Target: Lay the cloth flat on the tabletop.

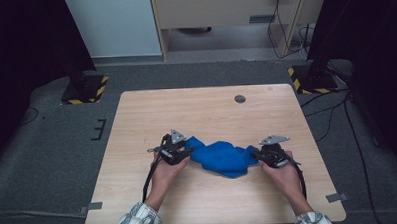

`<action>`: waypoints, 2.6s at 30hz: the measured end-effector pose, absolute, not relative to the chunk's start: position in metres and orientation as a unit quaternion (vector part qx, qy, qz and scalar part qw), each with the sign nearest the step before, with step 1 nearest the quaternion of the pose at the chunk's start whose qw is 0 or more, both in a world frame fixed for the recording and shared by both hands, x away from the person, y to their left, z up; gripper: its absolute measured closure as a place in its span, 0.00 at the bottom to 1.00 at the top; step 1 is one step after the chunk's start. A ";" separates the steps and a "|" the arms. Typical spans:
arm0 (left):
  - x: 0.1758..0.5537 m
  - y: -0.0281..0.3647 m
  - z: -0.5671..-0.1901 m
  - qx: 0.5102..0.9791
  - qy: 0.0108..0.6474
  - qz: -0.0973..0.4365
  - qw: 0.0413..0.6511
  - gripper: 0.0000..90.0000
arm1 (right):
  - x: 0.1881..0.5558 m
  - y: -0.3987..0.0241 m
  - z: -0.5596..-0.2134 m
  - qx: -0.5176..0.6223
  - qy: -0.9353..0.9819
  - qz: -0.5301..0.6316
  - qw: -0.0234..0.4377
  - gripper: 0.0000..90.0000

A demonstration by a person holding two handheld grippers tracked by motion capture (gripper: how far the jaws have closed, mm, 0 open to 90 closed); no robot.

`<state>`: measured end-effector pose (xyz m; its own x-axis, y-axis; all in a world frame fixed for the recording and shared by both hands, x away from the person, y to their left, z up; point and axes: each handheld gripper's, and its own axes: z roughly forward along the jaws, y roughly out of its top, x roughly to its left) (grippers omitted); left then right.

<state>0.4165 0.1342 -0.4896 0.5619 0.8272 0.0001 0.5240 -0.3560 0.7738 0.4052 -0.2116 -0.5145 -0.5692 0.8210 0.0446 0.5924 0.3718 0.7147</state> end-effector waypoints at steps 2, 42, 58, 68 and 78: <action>0.417 0.135 -0.487 0.795 0.423 0.201 0.385 0.65 | 0.405 -0.212 -0.513 0.435 0.812 0.354 0.161 0.93; 0.426 0.167 -0.494 0.772 0.441 0.195 0.414 0.58 | 0.470 -0.108 -0.513 0.417 0.829 0.344 0.143 0.48; 0.427 0.171 -0.495 0.763 0.449 0.194 0.423 0.59 | 0.465 -0.102 -0.521 0.382 0.848 0.345 0.129 0.96; 0.424 0.171 -0.486 0.755 0.447 0.201 0.434 0.59 | 0.440 -0.126 -0.470 0.377 0.813 0.421 0.139 0.96; 0.435 0.162 -0.483 0.766 0.439 0.195 0.428 0.60 | 0.432 -0.177 -0.458 0.399 0.794 0.425 0.171 0.97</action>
<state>0.4353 0.1616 -0.4826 0.5390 0.8388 -0.0763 0.5042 -0.2488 0.8270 0.4316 -0.1773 -0.4583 -0.6231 0.7792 0.0678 0.4884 0.3199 0.8118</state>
